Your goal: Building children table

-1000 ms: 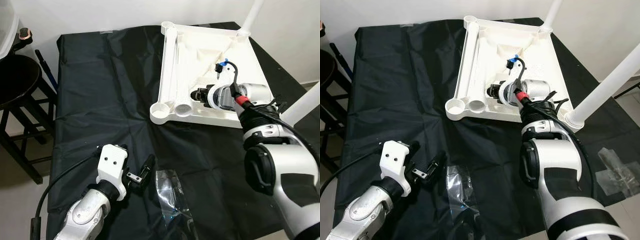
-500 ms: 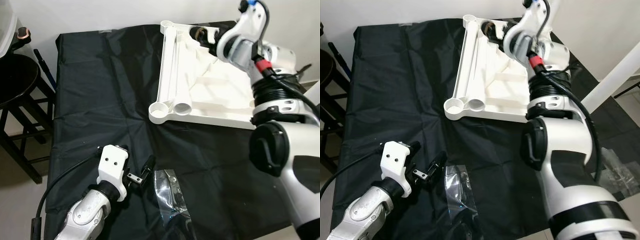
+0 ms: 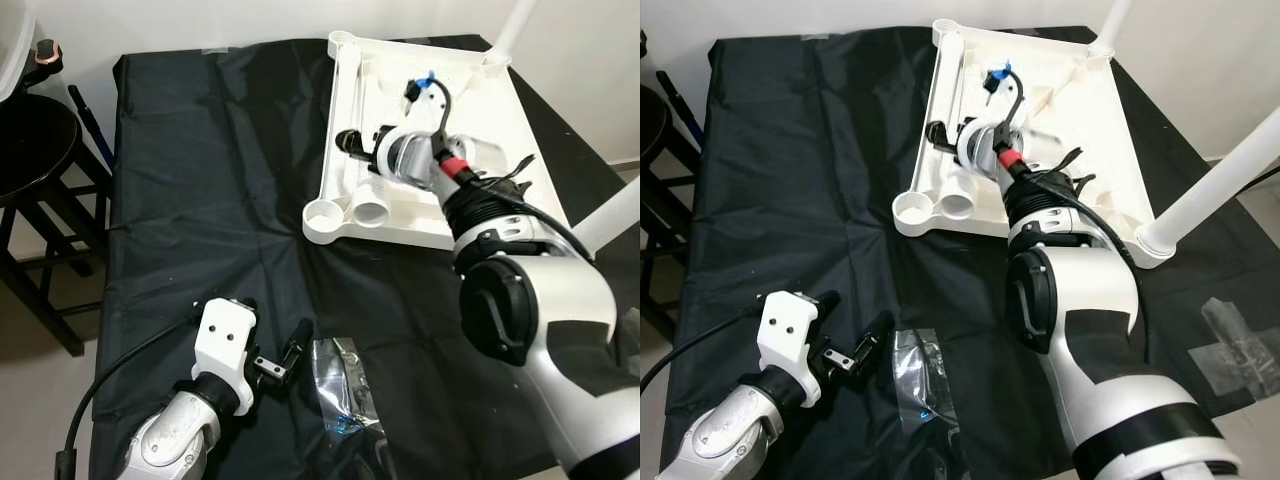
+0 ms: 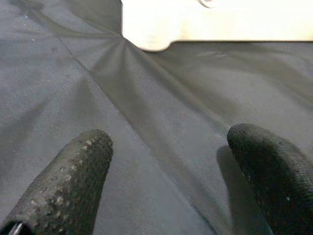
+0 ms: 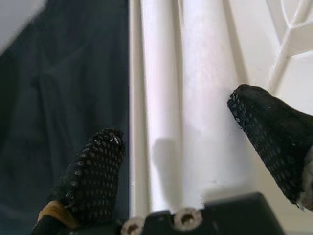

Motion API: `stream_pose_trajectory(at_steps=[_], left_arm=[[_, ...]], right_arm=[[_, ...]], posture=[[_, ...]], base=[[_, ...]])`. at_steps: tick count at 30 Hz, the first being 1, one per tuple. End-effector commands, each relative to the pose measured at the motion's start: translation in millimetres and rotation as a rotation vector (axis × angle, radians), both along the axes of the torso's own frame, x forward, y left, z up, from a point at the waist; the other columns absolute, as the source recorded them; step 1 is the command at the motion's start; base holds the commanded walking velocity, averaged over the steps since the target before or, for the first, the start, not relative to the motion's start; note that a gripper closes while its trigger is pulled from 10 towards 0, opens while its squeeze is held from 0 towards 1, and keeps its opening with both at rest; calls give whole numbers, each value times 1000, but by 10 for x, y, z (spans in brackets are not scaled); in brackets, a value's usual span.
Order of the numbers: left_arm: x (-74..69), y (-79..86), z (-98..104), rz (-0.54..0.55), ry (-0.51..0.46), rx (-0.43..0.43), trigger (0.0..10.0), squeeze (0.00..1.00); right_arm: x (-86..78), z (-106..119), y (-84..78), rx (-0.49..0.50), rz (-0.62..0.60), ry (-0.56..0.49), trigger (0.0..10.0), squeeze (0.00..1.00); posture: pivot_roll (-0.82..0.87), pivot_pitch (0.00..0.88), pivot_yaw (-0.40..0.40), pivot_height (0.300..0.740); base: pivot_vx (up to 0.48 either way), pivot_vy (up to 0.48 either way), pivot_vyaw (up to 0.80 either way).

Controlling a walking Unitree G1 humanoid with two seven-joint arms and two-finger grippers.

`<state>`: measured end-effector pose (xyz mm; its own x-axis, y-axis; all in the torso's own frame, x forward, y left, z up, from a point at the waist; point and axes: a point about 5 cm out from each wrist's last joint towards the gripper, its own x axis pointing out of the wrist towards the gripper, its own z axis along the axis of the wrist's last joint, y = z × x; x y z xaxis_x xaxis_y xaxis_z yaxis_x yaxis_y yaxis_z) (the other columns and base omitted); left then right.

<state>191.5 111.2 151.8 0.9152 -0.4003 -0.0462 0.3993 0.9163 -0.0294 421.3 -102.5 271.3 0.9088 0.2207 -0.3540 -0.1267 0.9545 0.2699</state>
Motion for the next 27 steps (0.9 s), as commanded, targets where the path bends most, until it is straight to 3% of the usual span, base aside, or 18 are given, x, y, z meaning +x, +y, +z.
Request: stream_pose_trajectory(at_steps=[1, 5, 7, 8, 9, 20, 22, 27], left_arm=[[-41, -27, -16, -10, 26, -12, 10000, 0], [-84, -36, -5, -9, 35, -19, 10000, 0], [-98, -42, -1, -8, 40, -21, 10000, 0], [-100, -43, -1, -8, 41, -22, 10000, 0], [-101, -44, -1, -6, 42, -24, 10000, 0], [-105, -53, -15, -2, 53, -22, 10000, 0], [-90, -46, -39, -4, 57, -14, 10000, 0], [-73, -42, -51, -5, 60, -9, 10000, 0]], right_arm=[[-28, -155, 45, -29, 24, 68, 10000, 0], [-36, -165, 55, -45, 23, 91, 10000, 0], [-32, -154, 25, -49, 3, 98, 1059, 0], [-30, -150, 13, -50, -5, 100, 1059, 0], [-29, -144, 3, -47, -10, 102, 0, 0], [-40, -155, -64, -2, -33, 145, 0, 0], [-64, -222, -61, 35, -28, 192, 0, 0], [-63, -225, -55, 124, -42, 199, 0, 0]], posture=[[-64, 288, -125, 740], [-75, 300, -132, 740], [-80, 303, -135, 740], [-80, 303, -135, 740], [-80, 303, -135, 740], [-114, 298, -150, 740], [-137, 286, -150, 740], [-140, 280, -145, 740]], base=[[0, 0, 0], [0, 0, 0], [0, 0, 0], [0, 0, 0], [0, 0, 0], [0, 0, 0], [0, 0, 0], [0, 0, 0]])
